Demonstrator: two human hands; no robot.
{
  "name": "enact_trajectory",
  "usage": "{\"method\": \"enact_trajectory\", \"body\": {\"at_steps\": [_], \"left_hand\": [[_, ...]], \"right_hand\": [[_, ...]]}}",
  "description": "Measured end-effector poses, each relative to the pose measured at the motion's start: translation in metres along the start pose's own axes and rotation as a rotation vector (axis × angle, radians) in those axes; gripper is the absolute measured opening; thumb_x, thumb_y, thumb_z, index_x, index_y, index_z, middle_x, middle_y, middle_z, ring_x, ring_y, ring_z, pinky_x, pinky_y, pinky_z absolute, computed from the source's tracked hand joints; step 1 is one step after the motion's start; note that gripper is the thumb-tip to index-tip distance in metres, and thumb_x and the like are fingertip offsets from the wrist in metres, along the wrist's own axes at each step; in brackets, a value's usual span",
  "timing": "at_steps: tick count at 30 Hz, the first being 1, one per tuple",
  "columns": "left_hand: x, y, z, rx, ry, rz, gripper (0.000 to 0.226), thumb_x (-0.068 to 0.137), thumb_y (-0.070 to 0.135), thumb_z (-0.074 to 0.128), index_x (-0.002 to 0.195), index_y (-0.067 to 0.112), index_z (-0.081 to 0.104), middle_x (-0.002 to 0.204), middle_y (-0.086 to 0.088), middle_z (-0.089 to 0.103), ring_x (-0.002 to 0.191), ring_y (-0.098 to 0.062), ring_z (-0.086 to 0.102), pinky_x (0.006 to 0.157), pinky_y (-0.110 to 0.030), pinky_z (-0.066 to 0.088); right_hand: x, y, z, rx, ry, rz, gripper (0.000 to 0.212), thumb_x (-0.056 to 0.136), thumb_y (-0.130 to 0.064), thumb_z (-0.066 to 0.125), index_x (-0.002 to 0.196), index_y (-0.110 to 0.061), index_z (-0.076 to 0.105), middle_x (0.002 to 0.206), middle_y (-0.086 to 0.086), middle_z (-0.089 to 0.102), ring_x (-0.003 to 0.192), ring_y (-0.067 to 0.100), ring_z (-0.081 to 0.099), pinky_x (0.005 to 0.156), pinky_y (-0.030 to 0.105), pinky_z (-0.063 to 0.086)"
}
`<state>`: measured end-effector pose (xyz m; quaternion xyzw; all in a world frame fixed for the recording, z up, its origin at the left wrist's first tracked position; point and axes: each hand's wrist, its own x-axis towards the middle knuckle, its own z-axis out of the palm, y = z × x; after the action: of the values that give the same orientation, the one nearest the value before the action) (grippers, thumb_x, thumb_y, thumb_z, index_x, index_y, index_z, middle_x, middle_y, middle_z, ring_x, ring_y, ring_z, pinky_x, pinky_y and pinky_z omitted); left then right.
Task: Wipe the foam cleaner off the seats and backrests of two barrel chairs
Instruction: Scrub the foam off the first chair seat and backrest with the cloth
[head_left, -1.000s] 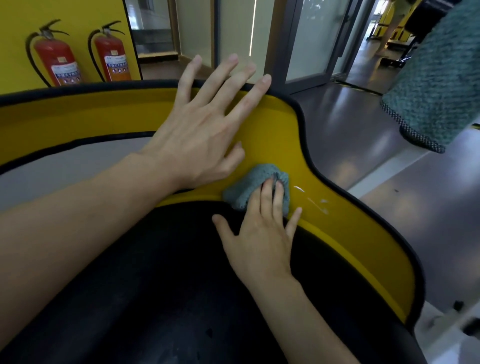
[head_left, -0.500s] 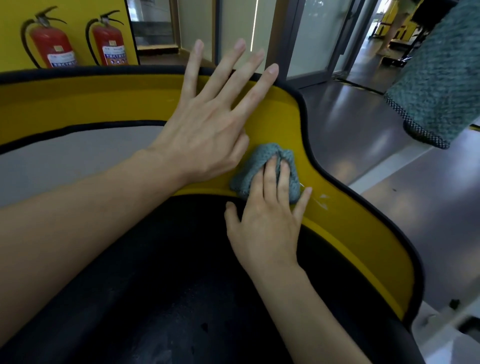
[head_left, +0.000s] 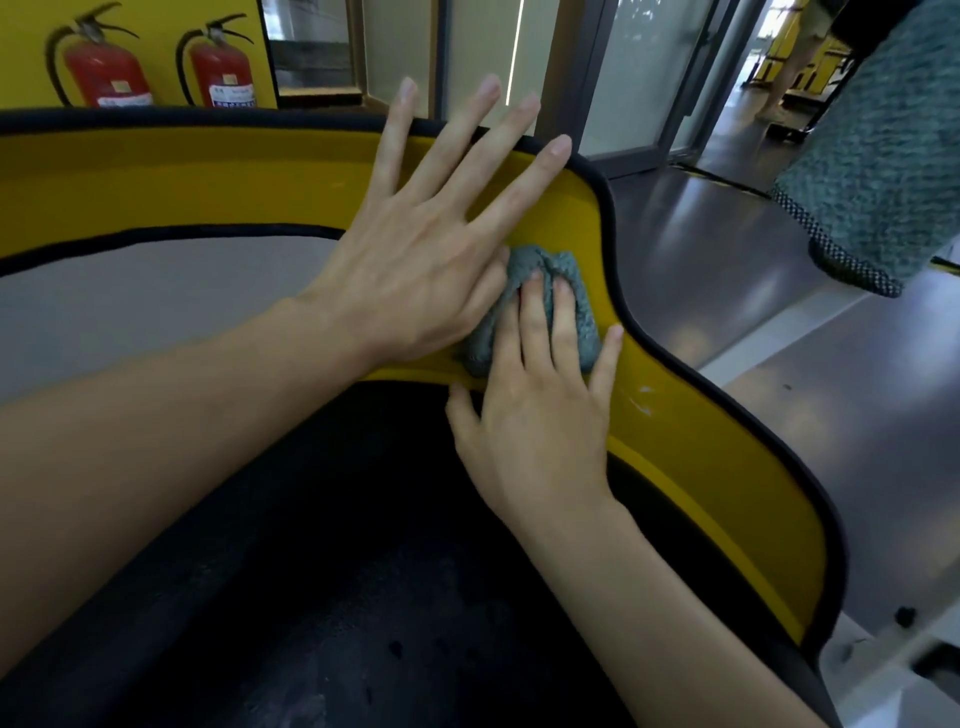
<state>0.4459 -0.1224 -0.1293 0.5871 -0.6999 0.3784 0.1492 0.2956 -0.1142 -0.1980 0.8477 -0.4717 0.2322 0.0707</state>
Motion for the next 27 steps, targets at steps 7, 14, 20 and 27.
{"method": "enact_trajectory", "body": {"at_steps": [7, 14, 20, 27], "left_hand": [[-0.011, 0.015, 0.012, 0.009, 0.04, -0.047, 0.072, 0.099, 0.021, 0.04, 0.164, 0.016, 0.009, 0.169, -0.021, 0.005, 0.156, -0.039, 0.003, 0.122, -0.066, 0.002], [-0.01, 0.011, 0.014, -0.003, 0.054, -0.018, 0.063, 0.106, 0.03, 0.034, 0.164, 0.014, 0.013, 0.168, -0.022, 0.008, 0.156, -0.04, 0.005, 0.122, -0.065, 0.002], [-0.011, 0.009, 0.013, -0.008, 0.061, 0.002, 0.071, 0.101, 0.019, 0.042, 0.164, 0.02, 0.009, 0.169, -0.021, 0.004, 0.156, -0.04, 0.002, 0.122, -0.065, 0.0], [-0.016, 0.0, 0.012, -0.003, 0.045, 0.01, 0.07, 0.103, 0.023, 0.041, 0.164, 0.022, 0.007, 0.17, -0.018, 0.003, 0.156, -0.04, 0.001, 0.122, -0.066, -0.001]], "right_hand": [[-0.027, 0.021, -0.016, -0.097, -0.402, 0.006, 0.094, 0.096, -0.073, 0.018, 0.158, -0.011, -0.016, 0.167, 0.008, -0.015, 0.153, 0.024, -0.017, 0.123, 0.057, -0.002], [-0.006, 0.005, -0.01, 0.028, -0.18, -0.061, 0.095, 0.096, -0.069, 0.035, 0.16, -0.011, -0.004, 0.169, 0.008, -0.006, 0.155, 0.021, -0.01, 0.124, 0.055, 0.003], [-0.048, 0.027, -0.01, 0.039, -0.452, 0.225, 0.098, 0.091, -0.079, 0.011, 0.157, -0.013, -0.018, 0.166, 0.005, -0.022, 0.152, 0.017, -0.022, 0.123, 0.054, -0.009], [-0.032, 0.006, -0.009, 0.127, -0.389, 0.263, 0.101, 0.087, -0.084, 0.008, 0.157, -0.016, -0.018, 0.164, 0.002, -0.028, 0.149, 0.018, -0.03, 0.121, 0.054, -0.014]]}}
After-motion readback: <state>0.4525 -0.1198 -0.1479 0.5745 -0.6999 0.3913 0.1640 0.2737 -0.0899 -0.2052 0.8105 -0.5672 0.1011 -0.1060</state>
